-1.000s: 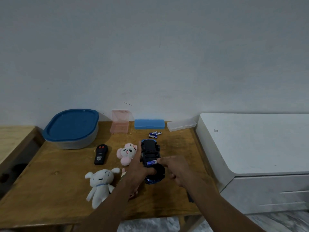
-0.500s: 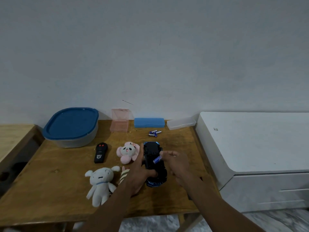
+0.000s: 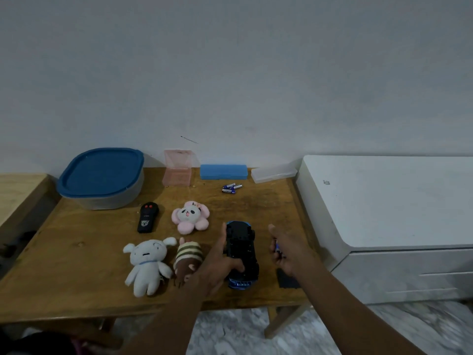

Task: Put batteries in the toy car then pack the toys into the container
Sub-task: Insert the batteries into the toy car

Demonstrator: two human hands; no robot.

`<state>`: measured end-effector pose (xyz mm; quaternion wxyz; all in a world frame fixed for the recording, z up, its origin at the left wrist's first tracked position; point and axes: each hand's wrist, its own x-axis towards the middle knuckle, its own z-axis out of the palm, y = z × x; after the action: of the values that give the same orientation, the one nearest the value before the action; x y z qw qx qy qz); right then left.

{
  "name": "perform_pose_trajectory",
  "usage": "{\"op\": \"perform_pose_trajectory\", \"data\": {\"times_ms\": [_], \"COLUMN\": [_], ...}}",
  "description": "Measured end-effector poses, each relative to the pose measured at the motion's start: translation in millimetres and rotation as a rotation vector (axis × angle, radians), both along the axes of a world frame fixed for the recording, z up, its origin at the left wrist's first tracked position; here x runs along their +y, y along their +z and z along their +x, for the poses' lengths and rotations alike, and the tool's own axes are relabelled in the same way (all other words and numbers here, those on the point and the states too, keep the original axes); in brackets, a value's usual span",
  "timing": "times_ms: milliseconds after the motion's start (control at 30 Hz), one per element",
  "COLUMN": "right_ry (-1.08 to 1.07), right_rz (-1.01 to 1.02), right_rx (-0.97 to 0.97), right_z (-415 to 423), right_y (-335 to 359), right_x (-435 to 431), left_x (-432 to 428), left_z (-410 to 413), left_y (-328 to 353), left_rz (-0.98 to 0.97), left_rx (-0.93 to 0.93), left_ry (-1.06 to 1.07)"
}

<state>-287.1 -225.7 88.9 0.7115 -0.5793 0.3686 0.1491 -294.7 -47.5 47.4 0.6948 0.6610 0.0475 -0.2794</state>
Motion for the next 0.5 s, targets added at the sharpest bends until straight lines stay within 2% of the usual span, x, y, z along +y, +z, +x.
{"op": "perform_pose_trajectory", "data": {"times_ms": [500], "right_ry": [0.068], "right_rz": [-0.001], "right_rx": [0.024], "right_z": [-20.6], "right_y": [-33.9], "right_x": [-55.2], "left_x": [-50.8], "left_z": [-12.6], "left_y": [-18.7], "left_rz": [0.168], "left_rx": [0.109], "left_ry": [0.059]}}
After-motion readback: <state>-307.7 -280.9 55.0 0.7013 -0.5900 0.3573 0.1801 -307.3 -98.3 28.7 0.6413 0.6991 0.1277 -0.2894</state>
